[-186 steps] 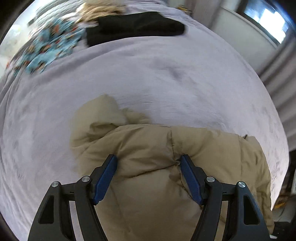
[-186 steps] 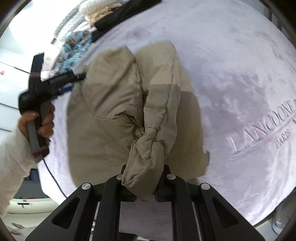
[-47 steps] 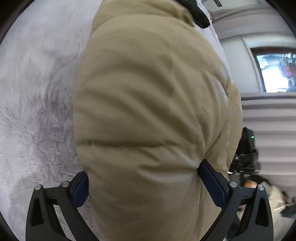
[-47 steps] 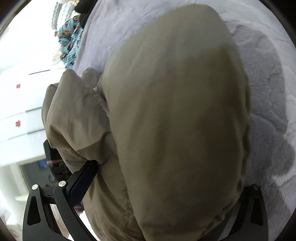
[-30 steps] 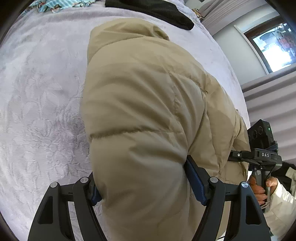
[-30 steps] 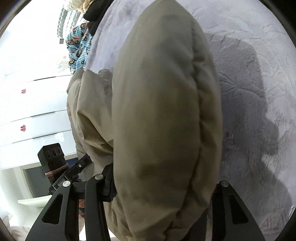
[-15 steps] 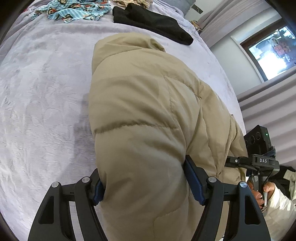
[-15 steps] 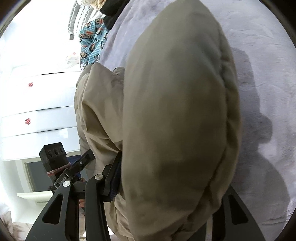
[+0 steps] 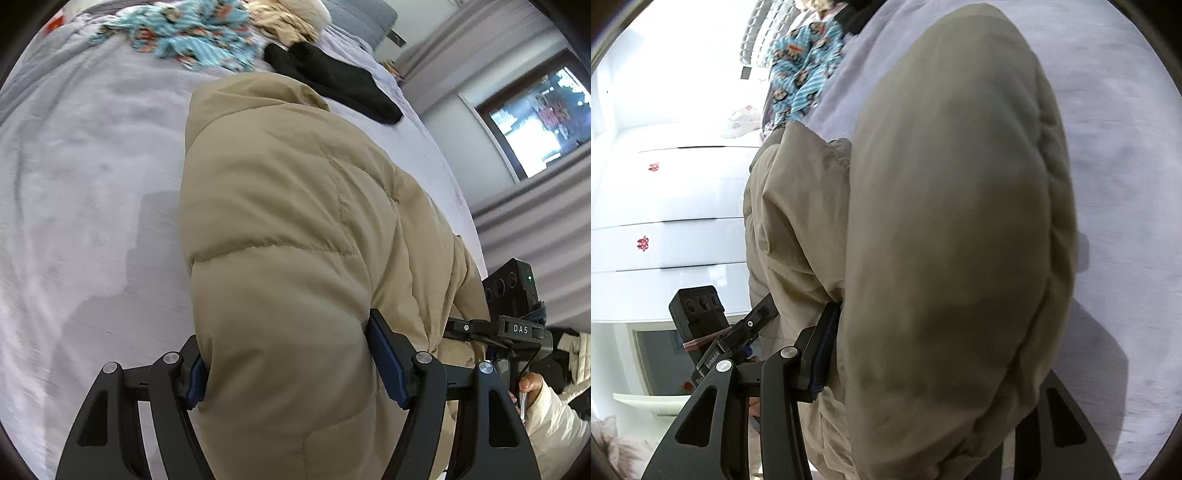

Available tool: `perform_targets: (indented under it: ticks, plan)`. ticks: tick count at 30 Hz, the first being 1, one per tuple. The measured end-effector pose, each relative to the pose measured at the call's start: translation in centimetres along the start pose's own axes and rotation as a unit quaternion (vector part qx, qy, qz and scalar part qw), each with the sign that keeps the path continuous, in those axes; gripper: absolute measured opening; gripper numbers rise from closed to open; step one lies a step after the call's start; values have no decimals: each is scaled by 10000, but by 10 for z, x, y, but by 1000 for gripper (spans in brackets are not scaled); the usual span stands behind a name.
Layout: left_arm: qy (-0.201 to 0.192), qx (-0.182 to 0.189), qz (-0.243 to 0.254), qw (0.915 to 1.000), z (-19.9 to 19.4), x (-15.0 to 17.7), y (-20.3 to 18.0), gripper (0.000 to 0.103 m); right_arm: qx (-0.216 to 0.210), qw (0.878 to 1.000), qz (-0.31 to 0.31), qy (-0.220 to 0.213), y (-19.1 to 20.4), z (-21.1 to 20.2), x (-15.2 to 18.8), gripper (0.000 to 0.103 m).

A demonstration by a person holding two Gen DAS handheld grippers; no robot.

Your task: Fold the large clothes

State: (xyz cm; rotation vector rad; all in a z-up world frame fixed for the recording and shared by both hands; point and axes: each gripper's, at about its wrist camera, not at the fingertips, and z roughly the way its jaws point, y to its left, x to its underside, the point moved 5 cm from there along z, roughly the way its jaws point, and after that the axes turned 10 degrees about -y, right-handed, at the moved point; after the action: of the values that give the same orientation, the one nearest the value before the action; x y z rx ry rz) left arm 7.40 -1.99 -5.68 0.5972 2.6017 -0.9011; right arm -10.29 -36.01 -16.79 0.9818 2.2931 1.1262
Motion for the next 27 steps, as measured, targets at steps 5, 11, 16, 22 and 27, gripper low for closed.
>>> perform_targets:
  ticks: [5,11,16,22,27]
  plan:
    - [-286,-290,-137,9991,-18,-32,53,74,-164,9996,-171,173,20,36,-14,50]
    - [-517,-650,-407,9957,-14,-61,111,74,-233,9974,-512,459,43,87,-40,50]
    - [-429,-790,-622,9940,18,-59,154,74,-47,9955,-775,543,32,112,-70,51]
    - [-482,-846,-560,9937,37,-49,172,85,216,9966,-570,561,-14,112,-87,56]
    - [-414,-963,-440,9935,41,-50,168,87,346,9976,-336,503,-31,100,-80,61]
